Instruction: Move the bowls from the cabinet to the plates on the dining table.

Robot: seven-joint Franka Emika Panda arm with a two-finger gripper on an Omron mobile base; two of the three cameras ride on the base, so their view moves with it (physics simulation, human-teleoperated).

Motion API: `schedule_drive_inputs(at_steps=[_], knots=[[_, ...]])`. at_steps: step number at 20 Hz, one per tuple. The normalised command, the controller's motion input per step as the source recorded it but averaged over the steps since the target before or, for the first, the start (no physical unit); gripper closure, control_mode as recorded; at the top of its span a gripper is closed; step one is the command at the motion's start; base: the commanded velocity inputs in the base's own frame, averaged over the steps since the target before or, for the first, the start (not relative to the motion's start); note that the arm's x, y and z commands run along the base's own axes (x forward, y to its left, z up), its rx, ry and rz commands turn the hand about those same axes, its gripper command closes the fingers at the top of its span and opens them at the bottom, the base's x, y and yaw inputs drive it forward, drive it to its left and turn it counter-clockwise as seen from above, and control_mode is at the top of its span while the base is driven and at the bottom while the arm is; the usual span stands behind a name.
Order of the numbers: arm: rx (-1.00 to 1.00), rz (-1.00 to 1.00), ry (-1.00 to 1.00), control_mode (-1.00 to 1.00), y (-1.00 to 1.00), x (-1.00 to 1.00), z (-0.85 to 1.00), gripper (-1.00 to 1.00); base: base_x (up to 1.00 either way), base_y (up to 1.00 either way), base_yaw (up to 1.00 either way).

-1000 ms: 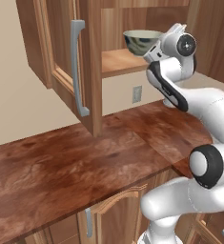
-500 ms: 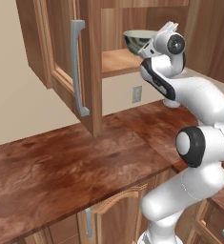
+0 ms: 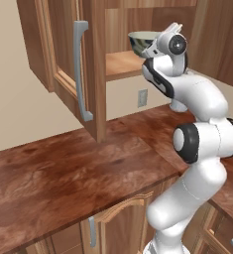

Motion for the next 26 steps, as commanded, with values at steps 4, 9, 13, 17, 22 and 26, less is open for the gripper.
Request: schedule_drive_inputs(at_steps=[4,9,13,17,22,26], knots=[[-0.04,0.03,0.06,-1.00,-0.54,0.23,0.00,-1.00,0.00,0.00,0.00],[-0.03,0.05,0.07,-1.00,-0.54,0.38,0.00,-1.00,0.00,0.00,0.00],[-0.01,0.08,0.08,-1.00,-0.55,0.36,0.00,-1.00,0.00,0.00,0.00],[-0.02,0.08,0.05,-1.00,-0.54,0.28,0.06,-1.00,0.00,0.00,0.00],[-0.04,0.09,0.06,-1.00,-0.47,0.19,-0.02,-1.00,0.00,0.00,0.00],[-0.11,0.14,0.07,-1.00,-0.36,0.00,-0.43,-1.00,0.00,0.00,0.00]])
